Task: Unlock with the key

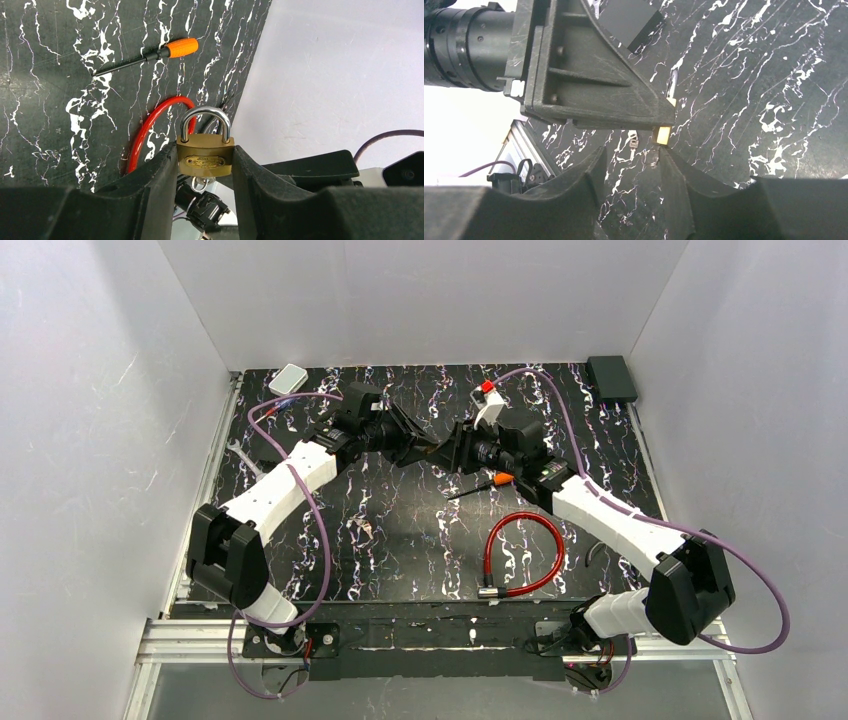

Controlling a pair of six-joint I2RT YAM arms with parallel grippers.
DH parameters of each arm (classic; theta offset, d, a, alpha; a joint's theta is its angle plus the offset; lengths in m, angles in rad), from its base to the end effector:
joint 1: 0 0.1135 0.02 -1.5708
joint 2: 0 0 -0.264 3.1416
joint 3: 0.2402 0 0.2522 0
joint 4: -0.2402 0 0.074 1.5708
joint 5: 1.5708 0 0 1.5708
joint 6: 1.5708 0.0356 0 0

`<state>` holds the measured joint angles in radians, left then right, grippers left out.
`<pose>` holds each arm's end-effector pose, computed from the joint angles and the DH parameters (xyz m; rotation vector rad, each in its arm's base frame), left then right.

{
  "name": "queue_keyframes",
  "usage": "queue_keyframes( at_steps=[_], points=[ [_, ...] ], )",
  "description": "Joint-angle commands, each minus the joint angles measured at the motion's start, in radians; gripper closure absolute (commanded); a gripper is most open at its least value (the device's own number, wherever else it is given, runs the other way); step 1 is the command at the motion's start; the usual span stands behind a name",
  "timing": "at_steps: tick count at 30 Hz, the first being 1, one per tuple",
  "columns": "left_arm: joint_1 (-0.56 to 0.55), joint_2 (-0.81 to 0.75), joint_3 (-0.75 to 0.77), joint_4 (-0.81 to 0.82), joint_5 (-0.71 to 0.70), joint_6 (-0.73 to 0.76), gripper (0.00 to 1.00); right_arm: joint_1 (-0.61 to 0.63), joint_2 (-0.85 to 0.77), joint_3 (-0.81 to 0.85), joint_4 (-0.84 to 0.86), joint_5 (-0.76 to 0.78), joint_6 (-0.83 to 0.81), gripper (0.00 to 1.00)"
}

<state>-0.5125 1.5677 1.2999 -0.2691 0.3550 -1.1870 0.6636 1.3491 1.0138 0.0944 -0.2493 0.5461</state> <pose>0.3108 -0.1891 0.3156 -0.5595 2.3306 -1.3006 0.2454 0.2030 0.3212 -0.3030 1.9180 1.0607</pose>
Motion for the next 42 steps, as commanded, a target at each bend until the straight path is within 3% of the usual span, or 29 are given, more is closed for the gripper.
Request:
queue_keyframes(
  at_steps=[1, 8, 25, 29, 35, 42],
  points=[
    [-0.006, -0.012, -0.011, -0.027, 0.035, 0.009, 1.0, 0.005, -0.028, 0.069, 0.004, 0.047, -0.018, 0.54],
    [-0.006, -0.016, -0.011, -0.027, 0.034, 0.01, 1.0, 0.005, -0.013, 0.073, -0.022, 0.066, -0.023, 0.67],
    [-0.006, -0.023, -0.012, -0.032, 0.02, 0.015, 1.0, 0.004, 0.007, 0.057, -0.079, 0.078, 0.003, 0.71],
    [-0.007, -0.024, -0.011, -0.033, 0.019, 0.016, 1.0, 0.005, 0.012, 0.064, -0.093, 0.069, 0.006, 0.77],
    [-0.006, -0.022, -0.011, -0.034, 0.018, 0.017, 1.0, 0.005, 0.035, 0.069, -0.093, 0.06, 0.014, 0.98],
    [-0.006, -0.021, -0.011, -0.035, 0.018, 0.02, 1.0, 0.005, 0.042, 0.047, -0.058, 0.096, 0.068, 0.99]
  ],
)
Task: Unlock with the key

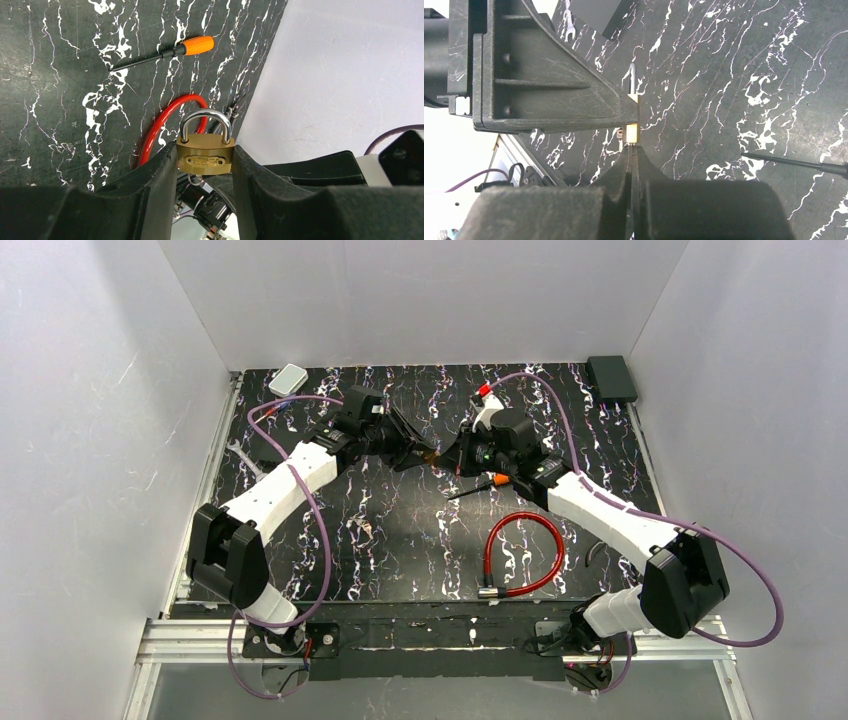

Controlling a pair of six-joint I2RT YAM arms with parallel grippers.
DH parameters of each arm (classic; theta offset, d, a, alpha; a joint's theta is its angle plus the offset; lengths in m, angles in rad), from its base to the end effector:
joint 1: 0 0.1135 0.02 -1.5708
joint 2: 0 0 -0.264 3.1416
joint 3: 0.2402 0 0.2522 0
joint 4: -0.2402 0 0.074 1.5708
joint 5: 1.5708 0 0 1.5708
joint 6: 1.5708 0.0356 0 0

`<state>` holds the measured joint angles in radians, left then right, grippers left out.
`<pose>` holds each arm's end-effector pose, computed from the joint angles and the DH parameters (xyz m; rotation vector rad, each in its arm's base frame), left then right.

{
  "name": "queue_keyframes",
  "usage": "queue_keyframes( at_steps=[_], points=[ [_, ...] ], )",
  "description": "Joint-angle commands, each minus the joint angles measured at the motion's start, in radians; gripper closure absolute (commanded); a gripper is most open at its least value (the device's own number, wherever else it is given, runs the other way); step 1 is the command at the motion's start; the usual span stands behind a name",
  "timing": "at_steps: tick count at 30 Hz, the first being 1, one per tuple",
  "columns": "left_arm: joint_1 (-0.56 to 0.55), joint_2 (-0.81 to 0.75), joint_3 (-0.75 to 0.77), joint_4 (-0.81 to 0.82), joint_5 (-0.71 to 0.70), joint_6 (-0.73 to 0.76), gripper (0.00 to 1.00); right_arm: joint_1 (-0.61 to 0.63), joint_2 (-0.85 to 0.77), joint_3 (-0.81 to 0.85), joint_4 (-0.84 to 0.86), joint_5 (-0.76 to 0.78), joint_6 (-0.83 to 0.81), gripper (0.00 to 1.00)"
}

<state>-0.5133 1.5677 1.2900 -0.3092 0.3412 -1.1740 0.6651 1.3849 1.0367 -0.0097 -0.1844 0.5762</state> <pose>0.3084 -0.1875 0.3085 -0.5763 2.3725 -1.2518 0.2509 0.2051 0.3076 -0.2227 2.0451 0.9826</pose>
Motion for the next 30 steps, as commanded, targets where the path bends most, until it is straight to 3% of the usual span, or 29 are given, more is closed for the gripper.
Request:
queue_keyframes(
  at_steps=[1, 5, 8, 15, 20, 30],
  points=[
    [-0.005, -0.021, -0.001, 0.005, 0.033, 0.005, 1.0, 0.004, 0.006, 0.018, 0.057, 0.048, 0.057, 0.99],
    [-0.005, -0.019, -0.003, 0.006, 0.035, 0.0, 1.0, 0.004, -0.001, -0.023, 0.119, 0.165, 0.193, 0.99],
    [-0.005, -0.011, -0.007, 0.018, 0.058, -0.017, 1.0, 0.005, 0.005, -0.087, 0.28, 0.215, 0.279, 0.99],
    [-0.005, 0.018, -0.01, 0.04, 0.12, -0.051, 1.0, 0.03, 0.018, -0.134, 0.483, 0.341, 0.274, 0.99],
    [0.007, 0.004, -0.001, 0.036, 0.109, -0.028, 1.0, 0.042, 0.035, -0.12, 0.504, 0.398, 0.249, 0.99],
    [0.007, -0.001, -0.007, 0.074, 0.133, -0.014, 1.0, 0.033, 0.042, -0.109, 0.484, 0.366, 0.3, 0.99]
  ],
)
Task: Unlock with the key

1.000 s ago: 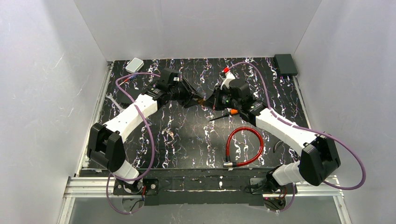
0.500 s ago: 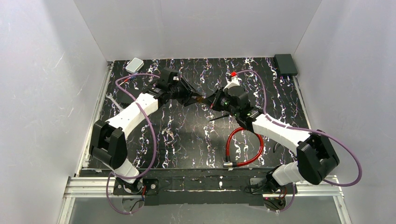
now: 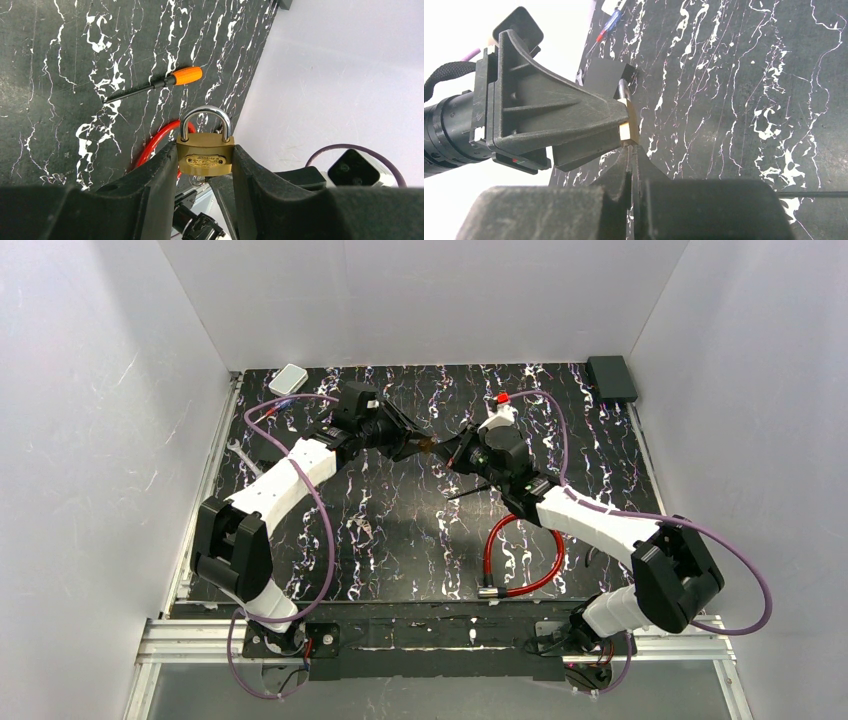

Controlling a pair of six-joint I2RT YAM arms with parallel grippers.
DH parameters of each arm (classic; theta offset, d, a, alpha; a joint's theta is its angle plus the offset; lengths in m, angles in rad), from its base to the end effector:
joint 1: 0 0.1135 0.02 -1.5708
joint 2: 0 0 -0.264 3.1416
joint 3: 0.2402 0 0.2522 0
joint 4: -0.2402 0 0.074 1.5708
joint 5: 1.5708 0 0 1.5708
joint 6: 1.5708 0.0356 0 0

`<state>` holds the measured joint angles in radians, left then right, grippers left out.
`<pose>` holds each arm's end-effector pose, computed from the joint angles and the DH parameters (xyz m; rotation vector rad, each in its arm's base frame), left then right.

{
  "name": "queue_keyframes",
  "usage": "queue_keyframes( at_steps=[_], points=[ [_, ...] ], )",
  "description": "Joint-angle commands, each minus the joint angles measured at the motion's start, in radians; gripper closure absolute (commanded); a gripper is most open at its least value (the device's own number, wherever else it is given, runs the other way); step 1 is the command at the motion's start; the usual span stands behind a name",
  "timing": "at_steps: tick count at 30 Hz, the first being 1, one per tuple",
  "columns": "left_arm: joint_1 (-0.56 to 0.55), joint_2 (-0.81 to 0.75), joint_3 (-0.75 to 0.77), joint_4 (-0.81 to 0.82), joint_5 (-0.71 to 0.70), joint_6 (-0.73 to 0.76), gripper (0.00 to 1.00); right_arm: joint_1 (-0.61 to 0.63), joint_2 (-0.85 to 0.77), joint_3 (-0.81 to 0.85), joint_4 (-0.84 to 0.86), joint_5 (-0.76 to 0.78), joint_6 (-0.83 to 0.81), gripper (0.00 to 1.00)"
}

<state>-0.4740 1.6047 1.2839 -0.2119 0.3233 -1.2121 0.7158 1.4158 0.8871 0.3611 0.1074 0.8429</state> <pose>0.3269 -0.1804 0.3023 -0.6486 2.2886 -1.2673 0.2507 0.2129 0.2843 0.2019 1.8457 1.0306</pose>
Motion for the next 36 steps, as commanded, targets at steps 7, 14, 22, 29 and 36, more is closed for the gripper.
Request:
queue_keyframes(
  at_steps=[7, 14, 22, 29, 36],
  points=[
    [-0.032, -0.07, -0.009, -0.01, 0.134, 0.037, 1.0, -0.072, 0.048, 0.016, 0.204, -0.058, 0.191, 0.99],
    [-0.033, -0.084, -0.013, 0.009, 0.141, 0.037, 1.0, -0.107, 0.058, -0.007, 0.248, -0.1, 0.263, 0.99],
    [-0.032, -0.1, -0.02, 0.041, 0.165, 0.04, 1.0, -0.142, 0.1, -0.05, 0.355, -0.194, 0.377, 0.99],
    [-0.033, -0.101, -0.023, 0.057, 0.179, 0.04, 1.0, -0.16, 0.132, -0.076, 0.425, -0.229, 0.449, 0.99],
    [-0.034, -0.101, -0.024, 0.068, 0.195, 0.038, 1.0, -0.171, 0.175, -0.105, 0.517, -0.255, 0.546, 0.99]
  ],
)
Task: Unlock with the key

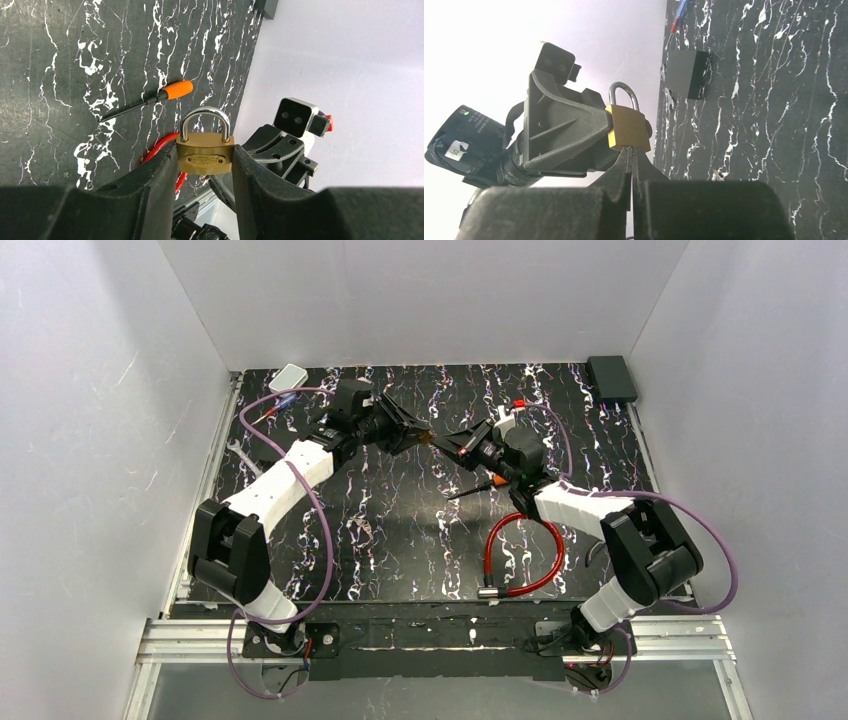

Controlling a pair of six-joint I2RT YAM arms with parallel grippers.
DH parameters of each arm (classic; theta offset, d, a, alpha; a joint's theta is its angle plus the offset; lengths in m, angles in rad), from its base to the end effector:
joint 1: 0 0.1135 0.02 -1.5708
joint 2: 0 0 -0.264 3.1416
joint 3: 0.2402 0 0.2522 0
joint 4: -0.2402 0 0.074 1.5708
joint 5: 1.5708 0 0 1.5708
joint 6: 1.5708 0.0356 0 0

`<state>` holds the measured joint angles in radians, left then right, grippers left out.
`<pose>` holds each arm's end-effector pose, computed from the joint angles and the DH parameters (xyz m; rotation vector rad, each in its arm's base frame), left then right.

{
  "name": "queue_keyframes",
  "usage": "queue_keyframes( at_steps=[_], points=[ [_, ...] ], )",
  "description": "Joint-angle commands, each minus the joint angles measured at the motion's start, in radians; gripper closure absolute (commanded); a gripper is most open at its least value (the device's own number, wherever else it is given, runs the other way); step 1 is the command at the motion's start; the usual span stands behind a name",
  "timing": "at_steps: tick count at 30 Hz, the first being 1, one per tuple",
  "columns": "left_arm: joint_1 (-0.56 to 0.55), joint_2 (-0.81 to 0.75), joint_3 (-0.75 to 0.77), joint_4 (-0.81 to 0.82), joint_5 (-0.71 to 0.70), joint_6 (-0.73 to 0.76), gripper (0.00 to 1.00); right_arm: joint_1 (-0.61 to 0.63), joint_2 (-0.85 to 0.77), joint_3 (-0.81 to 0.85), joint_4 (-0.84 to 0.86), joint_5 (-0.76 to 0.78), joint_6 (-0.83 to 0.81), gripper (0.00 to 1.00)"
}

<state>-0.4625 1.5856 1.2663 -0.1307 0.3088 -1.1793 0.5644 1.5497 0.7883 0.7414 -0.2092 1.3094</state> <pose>0.3285 -0.1759 0.3106 -0.5871 2.1977 -1.2798 0.2850 0.1892 0.2497 0.4927 1.7805 1.5657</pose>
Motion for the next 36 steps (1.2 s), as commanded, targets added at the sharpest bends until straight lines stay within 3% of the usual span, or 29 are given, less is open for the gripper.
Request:
queue_keyframes(
  at_steps=[1, 17, 26, 36],
  points=[
    [-0.045, -0.084, -0.007, -0.011, 0.209, 0.008, 1.0, -0.022, 0.049, -0.012, 0.15, 0.059, 0.093, 0.99],
    [-0.045, -0.085, -0.011, 0.003, 0.21, 0.024, 1.0, -0.038, 0.168, -0.083, 0.376, -0.006, 0.272, 0.99],
    [-0.045, -0.083, 0.01, -0.053, 0.172, 0.052, 1.0, -0.058, 0.139, -0.113, 0.352, -0.031, 0.219, 0.98],
    [-0.044, -0.062, 0.024, -0.141, 0.081, 0.063, 1.0, -0.069, -0.092, -0.118, 0.003, -0.051, -0.189, 0.52]
  ],
)
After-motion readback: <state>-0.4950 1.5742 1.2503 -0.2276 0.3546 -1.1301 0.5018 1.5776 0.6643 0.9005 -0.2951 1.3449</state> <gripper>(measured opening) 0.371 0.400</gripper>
